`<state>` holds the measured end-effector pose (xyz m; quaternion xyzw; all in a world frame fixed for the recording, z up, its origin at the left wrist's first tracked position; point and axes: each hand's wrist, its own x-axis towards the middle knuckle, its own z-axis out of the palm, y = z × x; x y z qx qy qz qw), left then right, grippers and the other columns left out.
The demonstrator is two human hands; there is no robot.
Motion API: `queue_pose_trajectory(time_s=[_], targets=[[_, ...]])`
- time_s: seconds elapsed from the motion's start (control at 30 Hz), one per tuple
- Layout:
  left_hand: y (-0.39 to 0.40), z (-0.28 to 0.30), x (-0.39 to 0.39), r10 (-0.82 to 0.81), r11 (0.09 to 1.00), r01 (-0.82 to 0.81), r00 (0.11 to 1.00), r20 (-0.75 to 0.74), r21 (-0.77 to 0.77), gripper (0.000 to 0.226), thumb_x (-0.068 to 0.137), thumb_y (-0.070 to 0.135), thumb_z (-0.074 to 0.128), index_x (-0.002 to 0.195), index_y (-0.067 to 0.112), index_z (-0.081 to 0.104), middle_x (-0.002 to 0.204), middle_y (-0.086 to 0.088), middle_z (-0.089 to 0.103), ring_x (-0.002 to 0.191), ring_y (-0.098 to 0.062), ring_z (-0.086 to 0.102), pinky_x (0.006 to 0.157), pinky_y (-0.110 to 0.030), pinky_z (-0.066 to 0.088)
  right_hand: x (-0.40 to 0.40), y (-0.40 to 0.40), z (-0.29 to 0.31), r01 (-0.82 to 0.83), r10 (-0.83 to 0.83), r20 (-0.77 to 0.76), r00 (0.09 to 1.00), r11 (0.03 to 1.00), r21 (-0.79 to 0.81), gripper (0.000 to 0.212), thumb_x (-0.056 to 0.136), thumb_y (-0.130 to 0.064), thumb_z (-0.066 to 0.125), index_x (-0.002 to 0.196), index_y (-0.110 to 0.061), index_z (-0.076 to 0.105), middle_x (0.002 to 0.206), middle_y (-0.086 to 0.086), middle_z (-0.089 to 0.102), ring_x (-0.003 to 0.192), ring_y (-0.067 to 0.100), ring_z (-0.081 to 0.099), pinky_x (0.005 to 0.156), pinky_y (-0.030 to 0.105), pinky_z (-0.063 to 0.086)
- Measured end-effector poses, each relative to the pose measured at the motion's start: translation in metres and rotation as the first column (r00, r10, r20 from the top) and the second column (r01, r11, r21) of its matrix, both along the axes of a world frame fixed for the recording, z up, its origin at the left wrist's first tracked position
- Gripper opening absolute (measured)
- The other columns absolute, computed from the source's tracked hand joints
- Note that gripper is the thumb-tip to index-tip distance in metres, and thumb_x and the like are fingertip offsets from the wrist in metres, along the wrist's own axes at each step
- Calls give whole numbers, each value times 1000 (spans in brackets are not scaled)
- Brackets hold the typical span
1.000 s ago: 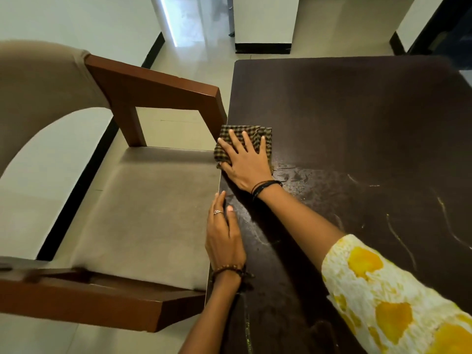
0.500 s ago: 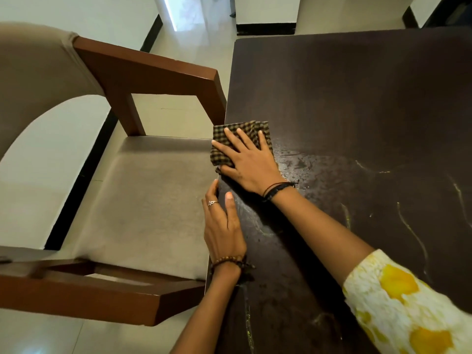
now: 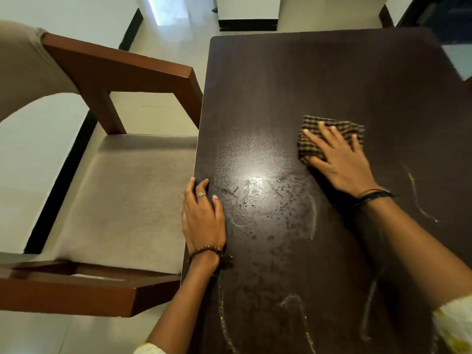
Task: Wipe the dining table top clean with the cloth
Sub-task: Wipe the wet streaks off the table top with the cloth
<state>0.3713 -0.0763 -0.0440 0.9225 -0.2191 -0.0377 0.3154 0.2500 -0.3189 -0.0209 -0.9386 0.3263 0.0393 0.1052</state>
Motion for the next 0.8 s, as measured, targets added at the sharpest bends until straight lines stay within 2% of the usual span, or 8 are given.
queue_pose_trajectory(time_s=[0.1, 0.2, 0.3, 0.37, 0.47, 0.63, 0.73, 0.8], targets=[[0, 0, 0, 4, 1000, -4, 1000, 11, 5, 35, 92, 19, 45, 127, 13, 47, 141, -7, 35, 121, -26, 45, 95, -47, 42, -5, 0, -3, 96, -96, -19, 995, 995, -4, 56, 97, -45, 31, 147, -41, 7, 160, -3, 0, 147, 19, -2, 115, 53, -3], [-1, -1, 0, 4, 1000, -4, 1000, 2, 12, 34, 92, 18, 45, 126, 13, 48, 141, -7, 35, 121, -27, 45, 96, -49, 42, 16, 20, -2, 108, -108, 17, 994, 994, -20, 55, 97, -47, 29, 147, -40, 9, 160, -1, -1, 147, 22, -2, 114, 56, -4], [-1, 1, 0, -28, 1000, 28, 999, 18, 0, 36, 92, 13, 46, 128, 10, 46, 142, -11, 36, 127, -28, 38, 102, -52, 35, 45, 45, -3, 6, -5, 29, 1000, 999, -35, 56, 96, -50, 28, 147, -39, 8, 160, 0, -2, 147, 24, -2, 113, 58, -4], [-2, 5, -4, -121, 992, 119, 988, 98, 28, 40, 91, 6, 48, 131, 7, 44, 143, -15, 36, 133, -29, 31, 108, -54, 26, 64, 65, -5, -73, 74, 48, 996, 997, -30, 57, 95, -49, 31, 147, -38, 11, 160, 0, 1, 147, 25, -1, 112, 59, -4], [-18, 15, -29, -273, 962, 267, 946, 176, 57, 47, 89, 5, 50, 135, 7, 39, 145, -14, 33, 136, -22, 23, 113, -46, 14, 70, 74, -8, -160, 163, 86, 983, 986, -41, 55, 96, -47, 31, 147, -37, 13, 160, 1, 4, 147, 25, 2, 113, 59, -3], [-72, 20, -100, -368, 929, 364, 925, 90, 63, 55, 92, 13, 48, 142, 11, 25, 152, -10, 19, 139, -22, 14, 113, -39, 4, 28, 27, -7, -314, 319, 103, 942, 947, -65, 52, 98, -43, 30, 147, -37, 15, 159, -3, 9, 146, 18, 8, 116, 50, 2], [-96, 13, -132, -377, 922, 370, 925, 45, 113, 57, 95, 22, 42, 145, 14, 15, 154, -7, 10, 141, -20, 4, 113, -39, -2, -14, -21, -3, -242, 244, 95, 965, 970, -38, 54, 97, -41, 34, 147, -37, 16, 159, -4, 10, 146, 17, 9, 116, 50, 2], [-103, 6, -144, -382, 916, 368, 922, 68, 158, 55, 96, 32, 30, 145, 15, 14, 154, -5, 11, 141, -17, 3, 114, -40, -2, -50, -55, 0, -170, 171, 81, 982, 985, -15, 54, 97, -41, 34, 147, -37, 15, 159, -4, 7, 146, 17, 7, 116, 50, 1]])
